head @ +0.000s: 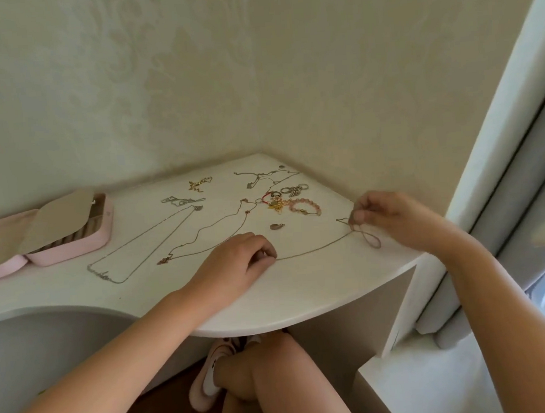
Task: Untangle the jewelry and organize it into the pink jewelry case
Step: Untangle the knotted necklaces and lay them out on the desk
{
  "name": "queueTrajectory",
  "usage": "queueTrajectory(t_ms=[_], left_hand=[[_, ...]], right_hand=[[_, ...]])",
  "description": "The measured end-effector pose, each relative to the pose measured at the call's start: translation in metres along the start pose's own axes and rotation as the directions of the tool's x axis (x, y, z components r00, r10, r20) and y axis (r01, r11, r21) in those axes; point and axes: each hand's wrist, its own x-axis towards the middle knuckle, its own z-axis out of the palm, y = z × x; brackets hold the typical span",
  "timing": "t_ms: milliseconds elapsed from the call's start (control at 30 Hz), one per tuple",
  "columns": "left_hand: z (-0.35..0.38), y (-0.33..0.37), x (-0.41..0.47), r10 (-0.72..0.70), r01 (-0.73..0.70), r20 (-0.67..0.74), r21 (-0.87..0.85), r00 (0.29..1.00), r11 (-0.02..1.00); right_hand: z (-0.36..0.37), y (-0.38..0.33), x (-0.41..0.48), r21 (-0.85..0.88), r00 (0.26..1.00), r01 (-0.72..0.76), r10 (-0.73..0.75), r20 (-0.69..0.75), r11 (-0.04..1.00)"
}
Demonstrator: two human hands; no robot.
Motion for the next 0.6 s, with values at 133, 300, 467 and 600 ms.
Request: queueTrajectory(t_ms=[133,300,467,600], left_hand=[[-0.015,-0.018,-0.014,-0.106,0.105,-0.025,-0.041,0.994,0.994],[-0.044,-0.05,-0.04,-0.251,0.249,-0.101,-0.032,0.963,0.968],[-0.06,-0.069,-0.059,-0.354,0.357,-0.132,-0.001,0.926,0.934],[-0.062,-0.066,-0.052,-0.348,0.355,-0.124,0.033,0.929,0.934]], right_hand=[[-0.002,-0.005,0.022,0.358,0.988,0.017,0.04,-0.152,0.934],[-0.002,-0.019,0.046,0.477,0.993,-0.022,0.075,-0.092,0.878],[-0.014,-0.035,0.055,0.058,0.993,-0.07,0.075,-0.088,0.996],[-0.016,-0.048,0.062,0.005,0.997,-0.025,0.025,-0.078,1.0]])
